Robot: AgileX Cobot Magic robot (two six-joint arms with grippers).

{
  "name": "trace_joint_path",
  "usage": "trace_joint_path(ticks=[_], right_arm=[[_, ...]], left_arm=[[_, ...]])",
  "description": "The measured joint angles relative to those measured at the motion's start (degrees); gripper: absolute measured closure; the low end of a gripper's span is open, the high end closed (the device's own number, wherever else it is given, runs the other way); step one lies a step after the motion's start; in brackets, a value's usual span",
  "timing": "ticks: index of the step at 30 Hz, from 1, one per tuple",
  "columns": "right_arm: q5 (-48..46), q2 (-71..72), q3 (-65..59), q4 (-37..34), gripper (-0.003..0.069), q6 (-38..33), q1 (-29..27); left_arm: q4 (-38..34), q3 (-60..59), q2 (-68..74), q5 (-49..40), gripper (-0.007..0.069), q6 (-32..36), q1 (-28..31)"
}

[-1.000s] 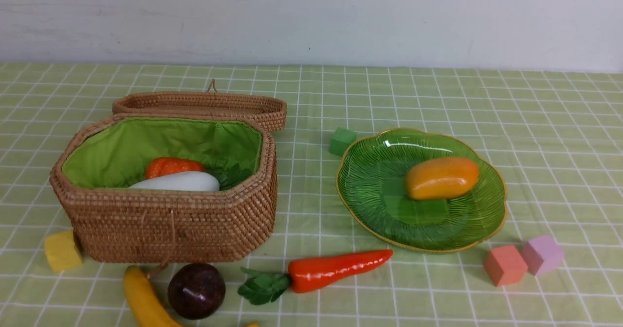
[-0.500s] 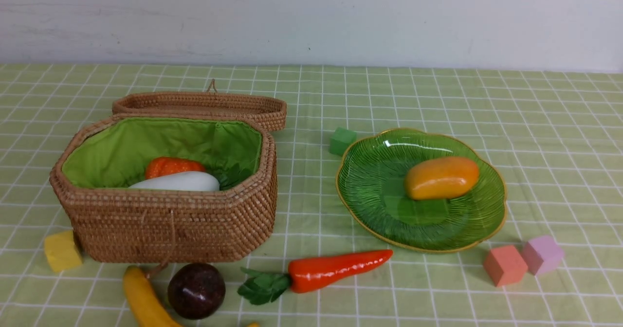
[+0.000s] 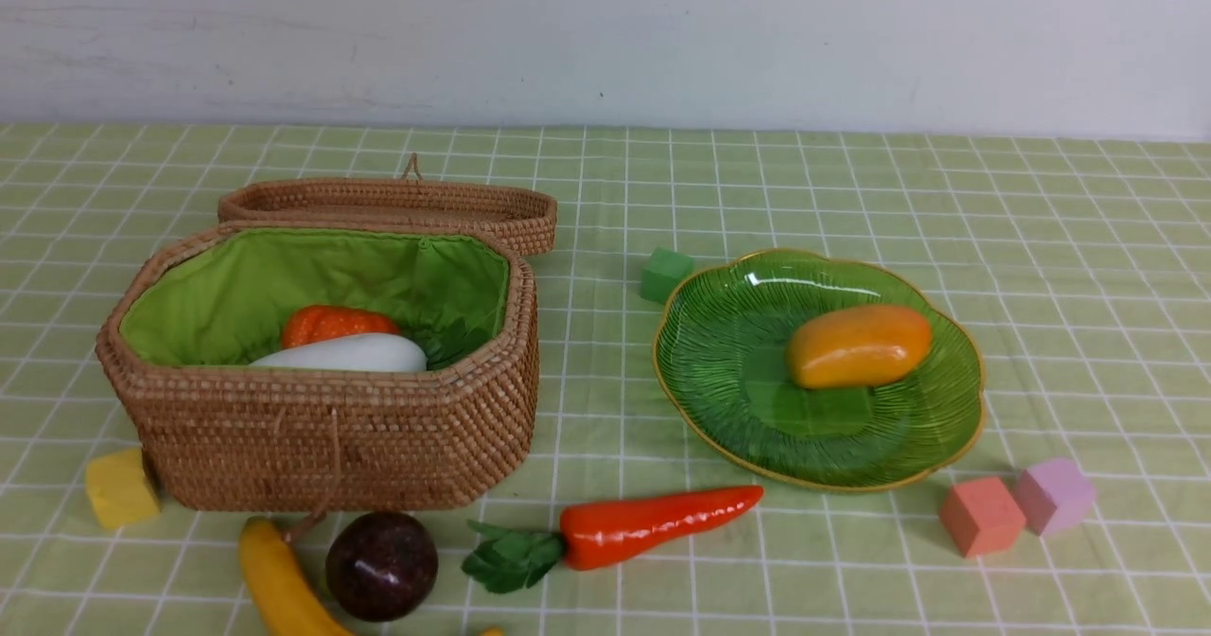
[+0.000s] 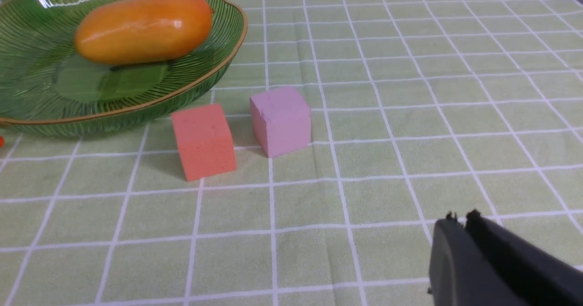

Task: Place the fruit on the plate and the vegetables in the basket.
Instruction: Use the left arm to grab a banana and put it into the right plate

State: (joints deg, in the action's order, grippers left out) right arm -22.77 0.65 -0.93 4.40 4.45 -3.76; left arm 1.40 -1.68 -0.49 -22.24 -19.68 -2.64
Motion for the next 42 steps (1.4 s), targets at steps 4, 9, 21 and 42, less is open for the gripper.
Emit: trace_joint_path(ticks=[4, 9, 21, 42], right_arm=[[0.0, 0.0, 0.0, 0.0, 0.061, 0.0, 0.0], [0.1, 0.0, 0.0, 0.0, 0.0601, 0.0, 0.0], [0.1, 0.0, 0.0, 0.0, 0.0582, 0.0, 0.0], [0.1, 0.0, 0.0, 0.0, 0.0552, 0.0, 0.0]], left_arm=[[-0.4, 0.0, 0.0, 3.2, 0.0386, -0.1, 0.0], [-9.3, 0.0, 0.0, 16.4, 0.0386, -4.3, 0.0], [-18.8, 5.6, 0.0, 40.1, 0.0386, -8.9, 0.0], [-3.7, 57.8, 36.4, -25.8, 0.0386, 0.6, 0.0]])
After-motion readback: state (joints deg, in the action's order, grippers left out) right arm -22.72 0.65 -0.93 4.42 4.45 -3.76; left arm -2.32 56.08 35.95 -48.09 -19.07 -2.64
